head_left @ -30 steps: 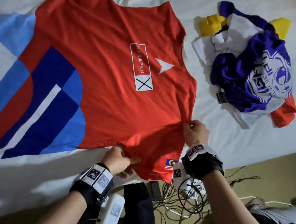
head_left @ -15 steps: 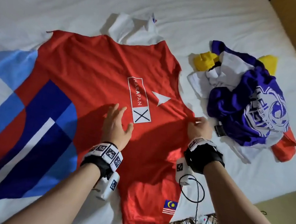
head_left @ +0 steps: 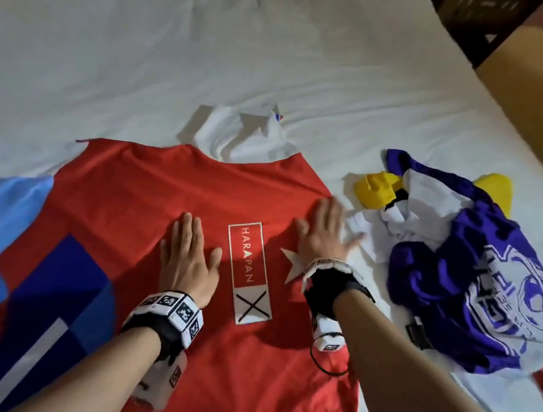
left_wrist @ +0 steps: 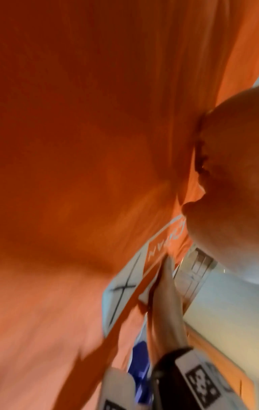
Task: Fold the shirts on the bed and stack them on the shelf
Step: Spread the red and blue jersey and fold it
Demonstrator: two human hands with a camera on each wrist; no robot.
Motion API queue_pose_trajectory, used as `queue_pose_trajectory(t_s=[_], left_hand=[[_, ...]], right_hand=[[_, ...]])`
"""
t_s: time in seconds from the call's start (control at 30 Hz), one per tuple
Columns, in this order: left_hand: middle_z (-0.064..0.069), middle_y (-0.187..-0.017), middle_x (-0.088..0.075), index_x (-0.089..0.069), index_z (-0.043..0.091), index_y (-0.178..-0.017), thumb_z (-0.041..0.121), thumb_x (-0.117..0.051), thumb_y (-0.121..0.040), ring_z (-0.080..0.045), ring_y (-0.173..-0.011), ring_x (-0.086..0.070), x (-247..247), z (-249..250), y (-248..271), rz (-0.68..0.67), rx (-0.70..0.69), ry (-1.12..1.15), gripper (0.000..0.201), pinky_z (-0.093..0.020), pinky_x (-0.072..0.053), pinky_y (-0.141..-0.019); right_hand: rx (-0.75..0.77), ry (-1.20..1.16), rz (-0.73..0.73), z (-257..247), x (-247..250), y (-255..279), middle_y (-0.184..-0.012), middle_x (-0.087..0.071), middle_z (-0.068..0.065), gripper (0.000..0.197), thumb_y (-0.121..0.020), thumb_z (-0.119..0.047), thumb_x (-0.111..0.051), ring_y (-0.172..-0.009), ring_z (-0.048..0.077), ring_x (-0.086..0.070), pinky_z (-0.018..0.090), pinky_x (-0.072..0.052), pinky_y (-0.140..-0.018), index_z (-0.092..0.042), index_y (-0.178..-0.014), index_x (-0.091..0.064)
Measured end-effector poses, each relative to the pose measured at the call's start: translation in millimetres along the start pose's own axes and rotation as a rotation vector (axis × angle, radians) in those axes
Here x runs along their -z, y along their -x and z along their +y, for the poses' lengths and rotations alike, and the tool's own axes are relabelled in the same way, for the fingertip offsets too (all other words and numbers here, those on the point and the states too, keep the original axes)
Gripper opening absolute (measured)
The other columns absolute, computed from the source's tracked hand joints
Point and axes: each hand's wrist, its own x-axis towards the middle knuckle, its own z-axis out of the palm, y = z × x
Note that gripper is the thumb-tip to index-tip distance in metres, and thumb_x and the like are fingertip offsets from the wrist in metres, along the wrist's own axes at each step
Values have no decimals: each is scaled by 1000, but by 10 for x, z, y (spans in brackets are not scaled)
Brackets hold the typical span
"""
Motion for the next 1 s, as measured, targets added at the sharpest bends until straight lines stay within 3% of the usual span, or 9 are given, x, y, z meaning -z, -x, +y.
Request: queue_pose_trajectory(t_s=[0.07,0.2,0.27,0.4,0.57,0.7,0.83,0.9,1.0], left_hand=[[-7,-162,-12,-20,8,-154,49,-27,-96,-28,-149,-10,3,-111,-16,18,-15,-65,71,-50,-8,-118],[-11,-160,-22,-28,5,-151,52,-22,-94,-31,-147,-20,-19,-128,-145,12,-62,-124,74,-57,-15,-113],[-11,-160,-22,-29,7,-151,52,-23,-93,-31,-147,-20,10,-74,-338,27,-56,-137,74,-58,-15,-113],[-6,-163,-4,-14,11,-155,50,-25,-99,-24,-150,-1,184,-53,-827,-11,100,-100,69,-52,-2,-118],[-17,-133,-54,-57,6,-126,34,-59,-89,-36,-125,-46,604,51,-1503,223,103,27,47,-50,-33,-105],[-18,-119,-58,-57,4,-116,36,-56,-91,-37,-113,-52,838,199,-2082,130,88,29,40,-45,-41,-90],[-14,-106,-68,-62,10,-98,50,-66,-84,-31,-89,-61,961,322,-2428,-115,246,145,42,-33,-43,-73],[-14,-98,-67,-61,10,-89,47,-73,-79,-26,-75,-56,1006,334,-2541,-192,318,269,41,-30,-41,-69],[-11,-99,-61,-60,3,-111,34,-78,-78,-25,-81,-56,1061,315,-2689,-241,404,541,48,-30,-42,-71]], right_hand=[[-202,-25,112,-5,109,-109,-162,14,1,71,-99,-58,-21,-148,20,15,70,10,-109,-20,-156,0],[605,-17,59,-374,7,27,-161,14,-7,68,-98,-50,-25,-147,14,20,62,15,-112,-24,-155,1],[725,130,-7,-332,-105,-72,-161,9,-10,67,-97,-54,-21,-148,12,16,66,7,-113,-27,-155,-3],[-71,-44,140,-255,133,-664,-163,2,1,69,-99,-53,-26,-150,22,9,69,11,-110,-17,-155,-8],[271,-197,188,-736,413,-1004,-150,-38,11,69,-96,-50,-43,-138,30,-31,50,-20,-115,-13,-151,-26],[-15,-243,5,-1053,666,-1407,-106,-64,5,70,-72,-81,-42,-110,29,-50,45,-35,-93,-23,-100,-70],[-206,-367,-53,-1355,819,-1694,-86,-65,6,78,-39,-92,-48,-93,32,-61,49,-44,-95,-19,-67,-57],[-167,-387,-89,-1411,841,-1757,-80,-61,3,58,-56,-75,-64,-90,31,-63,39,-49,-90,-19,-69,-59],[-31,-523,-173,-1414,838,-1944,-89,-65,7,33,-82,-34,-73,-92,25,-64,20,-49,-68,-6,-100,-73]])
